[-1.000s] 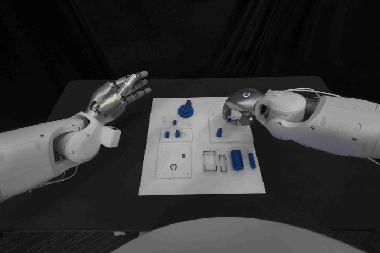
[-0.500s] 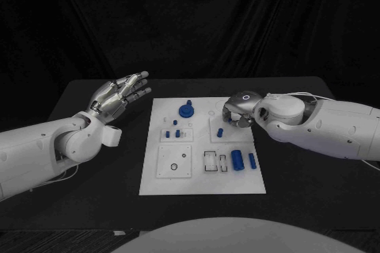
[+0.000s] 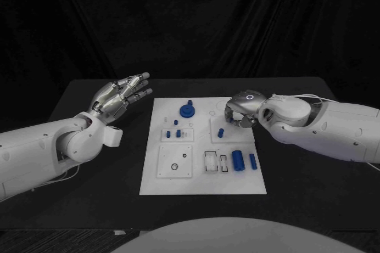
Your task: Assemble the parts on the task board
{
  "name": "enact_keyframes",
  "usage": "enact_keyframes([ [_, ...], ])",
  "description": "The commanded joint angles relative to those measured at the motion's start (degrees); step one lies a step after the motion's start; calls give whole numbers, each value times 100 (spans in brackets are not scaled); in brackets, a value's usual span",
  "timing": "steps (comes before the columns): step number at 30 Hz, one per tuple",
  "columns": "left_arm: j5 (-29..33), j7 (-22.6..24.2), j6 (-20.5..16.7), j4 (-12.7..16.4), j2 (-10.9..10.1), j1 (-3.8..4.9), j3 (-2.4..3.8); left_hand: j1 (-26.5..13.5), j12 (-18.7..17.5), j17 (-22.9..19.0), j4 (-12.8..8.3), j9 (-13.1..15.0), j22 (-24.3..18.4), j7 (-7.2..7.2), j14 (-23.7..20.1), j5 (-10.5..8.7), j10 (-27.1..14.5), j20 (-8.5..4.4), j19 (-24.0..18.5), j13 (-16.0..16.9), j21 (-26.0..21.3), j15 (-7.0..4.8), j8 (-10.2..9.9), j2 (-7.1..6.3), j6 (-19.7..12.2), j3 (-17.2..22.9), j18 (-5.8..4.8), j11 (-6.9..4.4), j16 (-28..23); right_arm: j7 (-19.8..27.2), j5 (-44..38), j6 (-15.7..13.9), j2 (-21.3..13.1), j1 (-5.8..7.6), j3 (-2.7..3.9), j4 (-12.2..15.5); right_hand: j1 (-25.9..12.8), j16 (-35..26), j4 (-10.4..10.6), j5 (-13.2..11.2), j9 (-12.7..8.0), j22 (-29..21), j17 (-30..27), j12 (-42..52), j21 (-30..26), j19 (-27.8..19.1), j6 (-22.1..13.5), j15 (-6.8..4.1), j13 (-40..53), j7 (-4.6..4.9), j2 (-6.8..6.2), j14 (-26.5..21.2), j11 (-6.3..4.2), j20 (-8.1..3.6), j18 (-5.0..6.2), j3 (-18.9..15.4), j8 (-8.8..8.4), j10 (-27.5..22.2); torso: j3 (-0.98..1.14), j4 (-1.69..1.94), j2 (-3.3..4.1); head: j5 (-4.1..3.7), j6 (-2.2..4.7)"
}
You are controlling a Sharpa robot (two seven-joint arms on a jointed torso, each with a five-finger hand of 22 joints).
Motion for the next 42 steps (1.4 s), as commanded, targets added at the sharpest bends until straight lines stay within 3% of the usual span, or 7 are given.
enact_keyframes([
  [1, 37, 712, 53, -3, 15, -14, 6, 86, 18, -2, -17, 5, 25, 24, -9, 50, 5, 1, 53, 10, 40, -21, 32, -3, 42, -22, -114, 41, 20, 50, -52, -473, -56, 24, 4, 74, -40, 36, -41, -9, 22, 983, 18, 35, -33, -9, 51, -43, 15, 8, 35, 210, -4, -50, 82, 18, 33, 84, -1, -3, -6, 18, -1],
  [5, 37, 691, 63, -8, 18, -24, 6, 139, 11, -2, -25, 4, 40, 31, -10, 108, 6, 0, 77, 10, 49, -16, 30, -1, 33, -15, -130, 49, 26, 31, -52, -607, -109, 118, 4, 144, -57, 41, -60, -85, 37, 983, 27, 22, -32, -10, 56, -24, 13, 36, 33, 211, 17, -41, 79, 29, 25, 139, -2, -4, -8, 31, -1],
  [13, 37, 655, 83, -23, 25, -40, 6, 216, -6, 0, -37, 3, 46, 38, -9, 187, 2, -2, 101, 9, 55, 0, 26, 7, 18, 0, -150, 54, 37, -21, -52, -581, -195, 466, 4, 327, -65, 58, -80, -133, 42, 989, 54, -5, -16, -7, 39, 19, 7, 60, 37, 214, 34, -17, 72, 54, -2, 179, -6, -3, -11, 50, -1],
  [21, 37, 653, 89, -35, 38, -49, 6, 241, 2, 0, -40, 5, 26, 42, -8, 211, 5, -2, 98, 10, 53, -2, 29, 10, 34, 6, -157, 60, 43, -109, -80, -244, -221, 620, 4, 924, -99, 62, -111, -131, -17, 989, 55, -98, -20, -15, -134, 88, -15, 113, 18, 203, 77, 45, 70, 127, -166, 202, -6, 3, -10, 101, -1],
  [30, 37, 637, 100, -23, 40, -61, 6, 293, 23, 1, -36, 16, 19, 92, -6, 241, 18, -3, 106, 14, 53, -23, 47, 27, 121, 20, -171, 87, 54, -155, -87, 282, 13, 605, 4, 1625, -145, 44, -125, -160, -94, 980, 17, -157, -53, -36, -192, 176, -24, 186, 16, 180, 119, 118, 74, 198, -305, 269, -13, 0, -15, 294, -1],
  [37, 37, 625, 105, -13, 38, -69, 6, 313, 38, 3, -36, 22, 22, 109, -3, 247, 27, -3, 112, 16, 54, -24, 58, 34, 174, 26, -175, 101, 65, -127, -87, 438, 260, 497, 4, 1760, -145, 39, -136, -159, -109, 977, 7, -161, -64, -41, -191, 193, -23, 195, 12, 175, 124, 130, 76, 208, -325, 290, -5, 7, -11, 431, -1],
  [42, 37, 619, 112, -20, 51, -76, 6, 341, 50, 3, -38, 30, 32, 129, -3, 259, 37, -3, 122, 18, 57, -31, 75, 37, 248, 32, -178, 119, 67, -91, -88, 496, 446, 369, 4, 1715, -141, 39, -153, -141, -133, 977, 5, -169, -64, -44, -202, 208, -22, 206, 8, 171, 134, 146, 77, 225, -358, 313, -6, 4, -9, 467, -1],
])
